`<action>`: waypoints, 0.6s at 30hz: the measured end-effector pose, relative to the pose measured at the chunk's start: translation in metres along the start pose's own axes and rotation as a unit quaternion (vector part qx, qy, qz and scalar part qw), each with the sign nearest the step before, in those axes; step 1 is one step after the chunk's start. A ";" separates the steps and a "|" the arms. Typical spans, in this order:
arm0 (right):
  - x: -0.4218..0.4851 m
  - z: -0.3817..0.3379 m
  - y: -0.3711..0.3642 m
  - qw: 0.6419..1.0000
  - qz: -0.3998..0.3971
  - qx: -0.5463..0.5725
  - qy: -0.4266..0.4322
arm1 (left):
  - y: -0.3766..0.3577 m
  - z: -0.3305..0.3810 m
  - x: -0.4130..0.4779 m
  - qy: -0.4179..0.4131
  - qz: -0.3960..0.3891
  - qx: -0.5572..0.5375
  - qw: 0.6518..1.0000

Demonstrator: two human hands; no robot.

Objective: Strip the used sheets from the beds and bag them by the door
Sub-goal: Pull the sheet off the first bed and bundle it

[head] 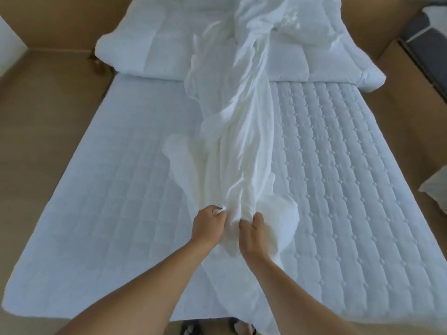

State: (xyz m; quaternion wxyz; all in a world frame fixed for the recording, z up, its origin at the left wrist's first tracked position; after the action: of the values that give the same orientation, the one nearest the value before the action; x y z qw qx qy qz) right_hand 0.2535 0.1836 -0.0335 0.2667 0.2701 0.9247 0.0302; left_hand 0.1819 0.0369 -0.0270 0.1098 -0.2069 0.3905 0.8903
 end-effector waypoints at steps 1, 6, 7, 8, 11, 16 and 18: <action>-0.008 0.023 0.002 0.996 -0.024 -0.081 -0.010 | -0.018 -0.023 -0.011 0.005 -0.022 0.024 0.999; -0.025 0.063 0.016 0.917 -0.099 -0.383 0.058 | -0.063 -0.061 -0.040 -0.024 -0.096 0.138 0.985; -0.024 0.054 0.021 0.904 -0.069 -0.409 0.105 | -0.059 -0.058 -0.038 -0.034 -0.078 0.152 0.985; -0.022 0.043 0.027 0.902 -0.032 -0.409 0.137 | -0.053 -0.052 -0.034 -0.042 -0.048 0.157 0.985; 0.005 0.036 0.049 0.929 0.044 -0.354 0.096 | -0.028 -0.037 -0.011 -0.040 0.065 0.159 0.984; 0.049 0.088 0.050 0.968 0.025 -0.216 -0.126 | -0.044 -0.080 0.033 0.156 0.040 0.106 0.981; 0.055 0.112 0.042 0.967 0.013 -0.181 -0.178 | -0.068 -0.107 0.029 0.231 -0.002 0.062 0.971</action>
State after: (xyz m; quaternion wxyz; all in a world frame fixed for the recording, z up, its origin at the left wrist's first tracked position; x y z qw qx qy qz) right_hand 0.2921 0.2378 -0.1470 0.4711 0.2300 0.8380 0.1514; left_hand 0.2110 0.0043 -0.1494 0.0311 -0.4009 0.4591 0.7922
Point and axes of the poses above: each hand's wrist, its own x-axis towards the middle knuckle, its own y-axis out of the back of the hand, z = x × y, the point moved 9 cm from there along x, towards the middle knuckle, and after that the axes turned 12 degrees about x, right-handed, at the moved point
